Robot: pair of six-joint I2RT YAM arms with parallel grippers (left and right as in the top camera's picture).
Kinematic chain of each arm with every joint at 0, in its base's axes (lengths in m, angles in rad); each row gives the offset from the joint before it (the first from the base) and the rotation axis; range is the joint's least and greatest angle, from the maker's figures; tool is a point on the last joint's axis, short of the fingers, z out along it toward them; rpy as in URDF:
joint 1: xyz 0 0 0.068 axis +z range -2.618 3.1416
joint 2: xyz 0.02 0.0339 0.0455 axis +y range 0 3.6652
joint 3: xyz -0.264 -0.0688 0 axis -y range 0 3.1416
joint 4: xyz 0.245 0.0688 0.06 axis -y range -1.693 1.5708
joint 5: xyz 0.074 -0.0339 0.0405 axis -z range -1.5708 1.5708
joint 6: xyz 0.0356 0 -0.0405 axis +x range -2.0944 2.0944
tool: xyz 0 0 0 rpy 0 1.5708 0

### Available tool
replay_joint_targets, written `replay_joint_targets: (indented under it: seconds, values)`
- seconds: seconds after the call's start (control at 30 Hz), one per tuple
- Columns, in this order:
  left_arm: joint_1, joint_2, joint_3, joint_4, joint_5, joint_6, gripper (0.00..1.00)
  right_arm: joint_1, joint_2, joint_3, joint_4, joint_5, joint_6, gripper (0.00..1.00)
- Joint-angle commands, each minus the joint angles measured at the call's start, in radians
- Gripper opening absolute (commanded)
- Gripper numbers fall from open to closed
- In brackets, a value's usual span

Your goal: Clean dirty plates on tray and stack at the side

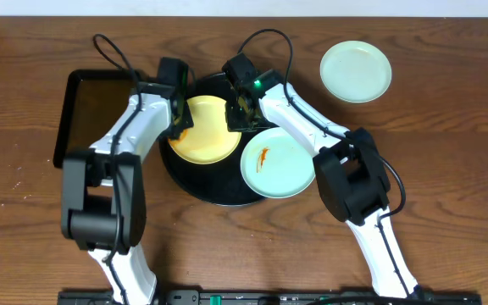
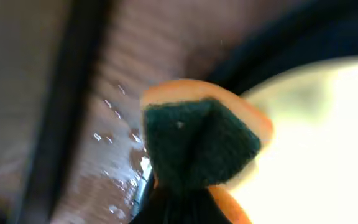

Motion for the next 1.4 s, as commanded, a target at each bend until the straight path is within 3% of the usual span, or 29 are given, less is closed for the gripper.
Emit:
replay_joint_targets:
  seconds: [0.0, 0.17, 0.37, 0.5, 0.63, 0.77, 0.9, 1.17, 1.33, 1.37]
  values:
    - [0.022, -0.026, 0.029, 0.033, 0.188, 0.017, 0.08, 0.0, 0.005, -0.005, -0.013, 0.062, -0.013, 0.01]
    - [0.017, 0.032, 0.011, 0.126, 0.505, -0.006, 0.07, 0.0, 0.005, -0.005, -0.013, 0.061, -0.013, 0.01]
    - [-0.003, 0.129, 0.011, 0.158, 0.542, -0.013, 0.07, 0.0, 0.005, -0.005, -0.016, 0.061, -0.013, 0.01]
    - [0.007, 0.152, 0.011, 0.136, 0.333, -0.012, 0.07, 0.0, 0.005, -0.005, -0.021, 0.062, -0.013, 0.01]
    - [0.031, 0.142, 0.014, 0.077, -0.069, 0.003, 0.07, 0.0, 0.005, -0.005, -0.025, 0.062, -0.013, 0.01]
    - [0.035, 0.085, 0.014, 0.063, -0.361, 0.056, 0.08, 0.0, 0.005, -0.005, -0.024, 0.071, -0.013, 0.01]
    - [0.035, 0.014, 0.014, 0.063, -0.424, 0.055, 0.07, 0.0, 0.005, -0.005, -0.023, 0.12, -0.021, 0.01]
    - [0.049, -0.238, 0.014, 0.068, -0.414, 0.055, 0.07, -0.001, 0.002, 0.053, -0.026, 0.119, -0.075, 0.01]
    - [0.131, -0.328, 0.014, 0.058, -0.266, 0.055, 0.07, 0.0, -0.023, 0.189, -0.08, 0.135, -0.157, 0.01]
    - [0.193, -0.327, 0.014, 0.051, -0.143, 0.055, 0.07, 0.0, -0.037, 0.248, -0.1, 0.156, -0.208, 0.01]
